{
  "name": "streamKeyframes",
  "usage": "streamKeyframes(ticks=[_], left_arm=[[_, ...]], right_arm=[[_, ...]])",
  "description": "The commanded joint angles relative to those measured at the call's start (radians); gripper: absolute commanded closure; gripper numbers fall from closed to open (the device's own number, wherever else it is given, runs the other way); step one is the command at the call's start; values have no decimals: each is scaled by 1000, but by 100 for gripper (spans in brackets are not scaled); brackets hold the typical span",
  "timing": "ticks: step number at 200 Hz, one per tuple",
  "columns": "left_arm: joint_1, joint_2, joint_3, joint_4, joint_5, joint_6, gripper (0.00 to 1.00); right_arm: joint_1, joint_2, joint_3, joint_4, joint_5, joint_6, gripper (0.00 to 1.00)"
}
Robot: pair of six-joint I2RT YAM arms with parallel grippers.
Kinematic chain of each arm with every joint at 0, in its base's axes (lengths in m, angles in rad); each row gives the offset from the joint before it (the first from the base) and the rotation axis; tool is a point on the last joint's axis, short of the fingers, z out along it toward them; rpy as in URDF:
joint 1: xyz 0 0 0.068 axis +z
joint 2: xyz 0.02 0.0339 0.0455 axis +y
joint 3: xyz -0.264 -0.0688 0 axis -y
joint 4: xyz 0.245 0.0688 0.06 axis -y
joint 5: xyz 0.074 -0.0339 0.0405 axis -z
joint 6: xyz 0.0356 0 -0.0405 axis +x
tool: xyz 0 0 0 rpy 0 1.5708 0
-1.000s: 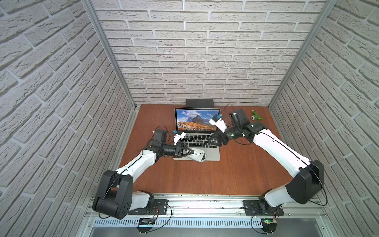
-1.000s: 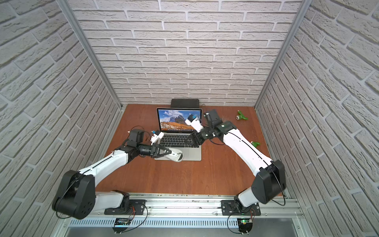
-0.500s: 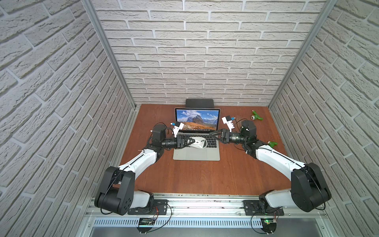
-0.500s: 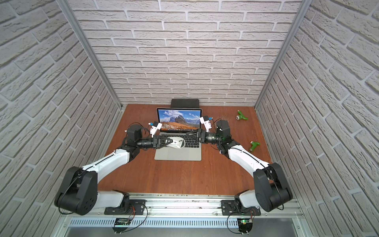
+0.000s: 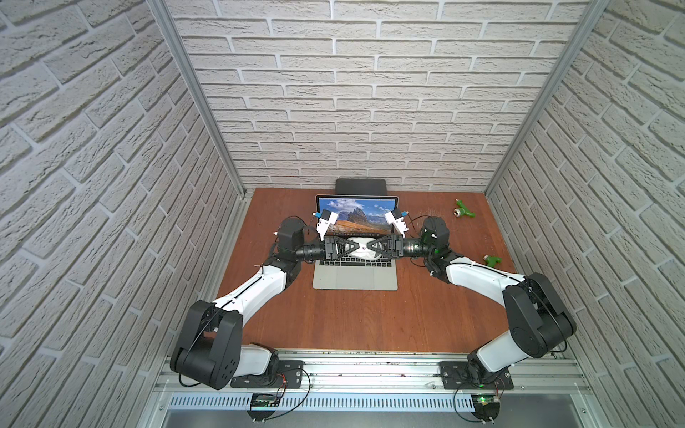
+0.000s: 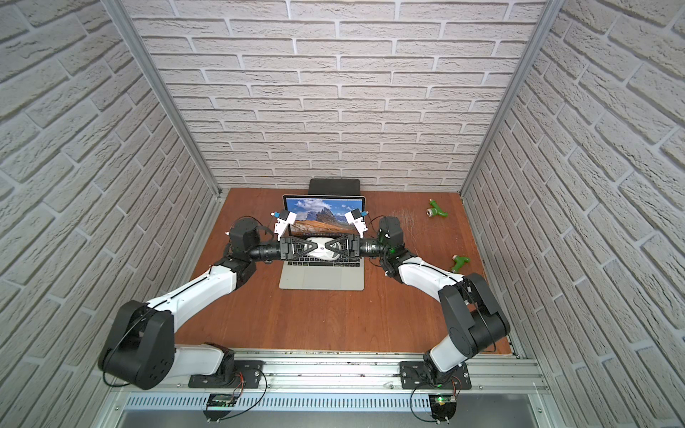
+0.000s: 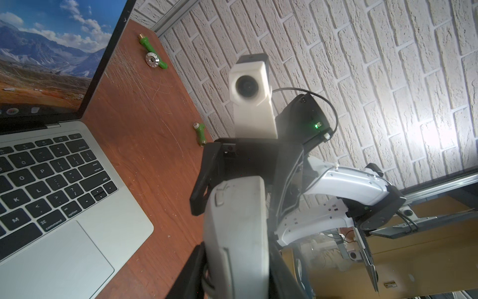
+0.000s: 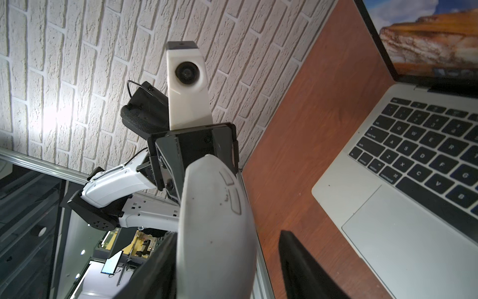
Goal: Remove the wireless mouse receiver from the laptop
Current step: Place the mouse at the center of the board.
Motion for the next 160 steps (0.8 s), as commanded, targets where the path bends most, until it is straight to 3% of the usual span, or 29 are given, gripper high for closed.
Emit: streamKeyframes(ticks=[1,34,89,141,160], left_arm=[[-7,-1,35,79,3,-2,100],[-5,-2,32,86,-2,-2,100],[5,2,22,97,-13,-2,100],[18,3,20,106,-7,-2,100],[16,4,20,107,-5,-2,100]], right_arm=[[3,6,6,141,-4,60,38],[3,-5,-14,166,1,84,45],[2,-41,-33,175,-18,118,48],[2,-60,-39,189,-22,137,44],[2,-61,-37,191,-27,136,50]])
